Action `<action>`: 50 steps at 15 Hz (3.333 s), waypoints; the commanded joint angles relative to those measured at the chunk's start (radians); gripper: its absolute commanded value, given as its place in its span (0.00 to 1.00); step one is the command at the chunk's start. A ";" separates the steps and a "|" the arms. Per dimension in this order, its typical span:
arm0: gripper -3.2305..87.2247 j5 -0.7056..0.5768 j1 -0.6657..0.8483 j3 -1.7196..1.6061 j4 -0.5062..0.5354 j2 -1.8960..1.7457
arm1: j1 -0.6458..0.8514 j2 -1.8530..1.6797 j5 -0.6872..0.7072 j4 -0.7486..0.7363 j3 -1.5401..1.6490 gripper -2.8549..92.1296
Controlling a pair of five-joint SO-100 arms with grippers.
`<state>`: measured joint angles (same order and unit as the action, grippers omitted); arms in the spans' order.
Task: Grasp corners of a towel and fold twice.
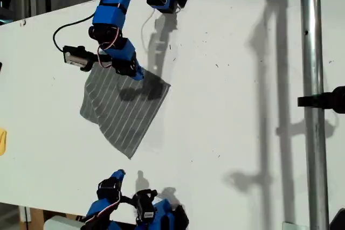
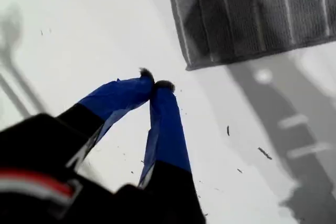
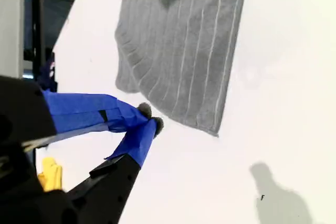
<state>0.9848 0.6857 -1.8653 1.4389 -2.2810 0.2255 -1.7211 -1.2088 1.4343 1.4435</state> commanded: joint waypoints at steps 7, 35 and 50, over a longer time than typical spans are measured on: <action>0.00 -0.043 0.032 0.175 0.031 0.115 | 0.029 0.097 0.195 0.103 -0.270 0.46; 0.00 -0.098 0.094 0.137 0.017 0.187 | 0.028 0.589 0.238 0.207 -0.380 0.28; 0.00 -0.120 0.084 0.166 0.057 0.249 | 0.023 0.821 0.245 0.023 -0.380 0.03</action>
<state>0.8774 0.7670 -1.7687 1.4742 -2.0525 0.2546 -0.8728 -0.9664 1.4711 1.0707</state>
